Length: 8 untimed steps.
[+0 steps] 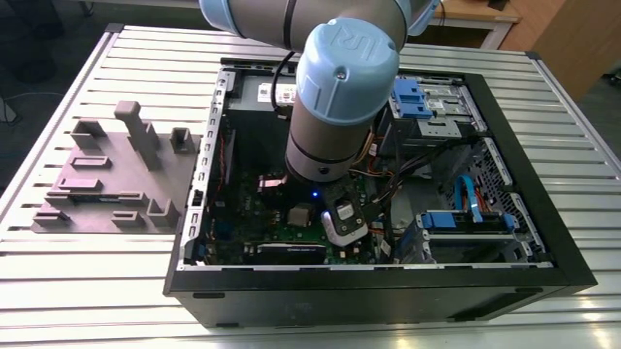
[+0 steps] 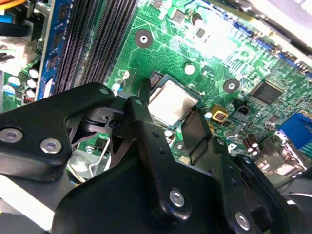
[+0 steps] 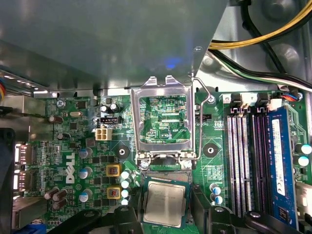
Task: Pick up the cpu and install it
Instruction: 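Place the cpu into insertion slot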
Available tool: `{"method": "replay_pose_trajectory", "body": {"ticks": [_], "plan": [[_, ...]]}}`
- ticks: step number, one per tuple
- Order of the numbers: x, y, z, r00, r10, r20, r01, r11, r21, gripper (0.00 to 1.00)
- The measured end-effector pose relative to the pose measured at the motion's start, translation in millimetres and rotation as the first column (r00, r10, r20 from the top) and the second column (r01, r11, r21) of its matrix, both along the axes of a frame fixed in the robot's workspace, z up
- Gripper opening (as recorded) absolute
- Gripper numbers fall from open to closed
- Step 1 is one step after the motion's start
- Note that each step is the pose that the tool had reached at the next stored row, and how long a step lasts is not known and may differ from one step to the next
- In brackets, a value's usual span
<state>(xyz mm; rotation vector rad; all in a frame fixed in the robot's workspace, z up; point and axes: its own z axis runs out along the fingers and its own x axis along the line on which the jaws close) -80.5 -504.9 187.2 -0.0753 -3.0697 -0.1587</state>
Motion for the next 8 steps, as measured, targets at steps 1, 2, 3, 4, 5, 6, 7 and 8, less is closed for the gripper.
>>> {"method": "replay_pose_trajectory", "body": {"ticks": [1, 2, 3, 4, 5, 6, 7, 8], "plan": [[0.0, 0.0, 0.0, 1.0000, 0.000, 0.0000, 0.000, 1.0000, 0.0000, 0.53], [0.0, 0.0, 0.0, 1.0000, 0.000, 0.0000, 0.000, 1.0000, -0.0001, 0.53], [0.0, 0.0, 0.1, 1.0000, 0.000, -0.0001, 0.000, 1.0000, -0.0001, 0.53], [0.0, 0.0, 0.1, 1.0000, 0.000, -0.0001, 0.000, 1.0000, 0.0000, 0.53], [0.0, 0.1, 0.1, 1.0000, 0.000, 0.0000, 0.000, 1.0000, 0.0001, 0.53], [0.0, 0.0, 0.1, 1.0000, 0.000, 0.0000, 0.000, 1.0000, 0.0001, 0.53], [0.0, 0.0, 0.1, 1.0000, 0.000, 0.0000, 0.000, 1.0000, 0.0000, 0.53], [0.0, 0.0, 0.1, 1.0000, 0.000, -0.0001, 0.000, 1.0000, -0.0001, 0.53]]}}
